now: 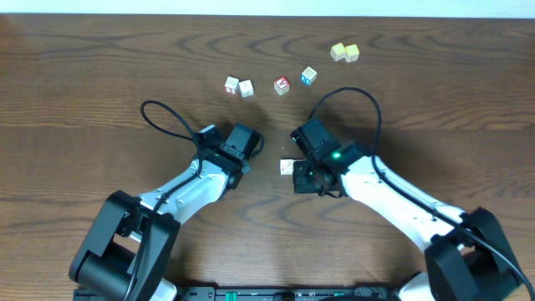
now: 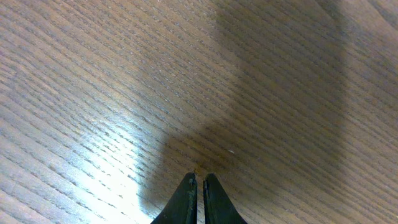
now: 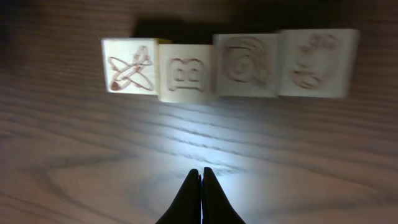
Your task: Lift 4 blocks
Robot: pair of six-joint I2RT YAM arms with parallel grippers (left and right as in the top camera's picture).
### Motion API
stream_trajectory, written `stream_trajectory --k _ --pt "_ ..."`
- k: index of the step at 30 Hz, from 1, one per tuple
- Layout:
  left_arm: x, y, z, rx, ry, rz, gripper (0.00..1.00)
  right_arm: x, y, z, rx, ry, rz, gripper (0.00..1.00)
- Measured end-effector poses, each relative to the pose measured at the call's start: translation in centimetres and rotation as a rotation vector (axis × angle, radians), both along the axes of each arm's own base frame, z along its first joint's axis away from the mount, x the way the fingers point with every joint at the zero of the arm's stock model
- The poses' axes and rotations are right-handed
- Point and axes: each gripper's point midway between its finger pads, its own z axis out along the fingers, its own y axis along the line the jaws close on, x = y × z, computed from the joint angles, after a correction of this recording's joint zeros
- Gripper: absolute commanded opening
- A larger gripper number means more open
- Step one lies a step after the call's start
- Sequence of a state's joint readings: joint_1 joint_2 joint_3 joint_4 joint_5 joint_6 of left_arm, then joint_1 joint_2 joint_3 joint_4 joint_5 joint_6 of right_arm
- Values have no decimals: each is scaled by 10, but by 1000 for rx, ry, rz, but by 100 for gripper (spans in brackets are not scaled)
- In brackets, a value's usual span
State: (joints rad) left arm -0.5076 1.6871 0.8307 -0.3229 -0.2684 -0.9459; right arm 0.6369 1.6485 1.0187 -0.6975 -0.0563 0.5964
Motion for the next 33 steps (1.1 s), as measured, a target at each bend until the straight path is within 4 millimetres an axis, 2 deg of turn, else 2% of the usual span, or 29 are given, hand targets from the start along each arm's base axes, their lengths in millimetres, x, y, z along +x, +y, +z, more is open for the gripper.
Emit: stream_trajectory --k 4,10,16,33 --pt "0 0 0 1 2 0 7 -2 7 -17 -16 23 15 1" --pt "-1 0 0 2 3 0 7 -2 2 -35 -63 51 -10 1" --pt "-1 0 0 2 3 0 7 7 3 -34 -63 10 -22 1" --pt "-1 0 0 2 3 0 7 7 12 -33 -70 -28 -1 1"
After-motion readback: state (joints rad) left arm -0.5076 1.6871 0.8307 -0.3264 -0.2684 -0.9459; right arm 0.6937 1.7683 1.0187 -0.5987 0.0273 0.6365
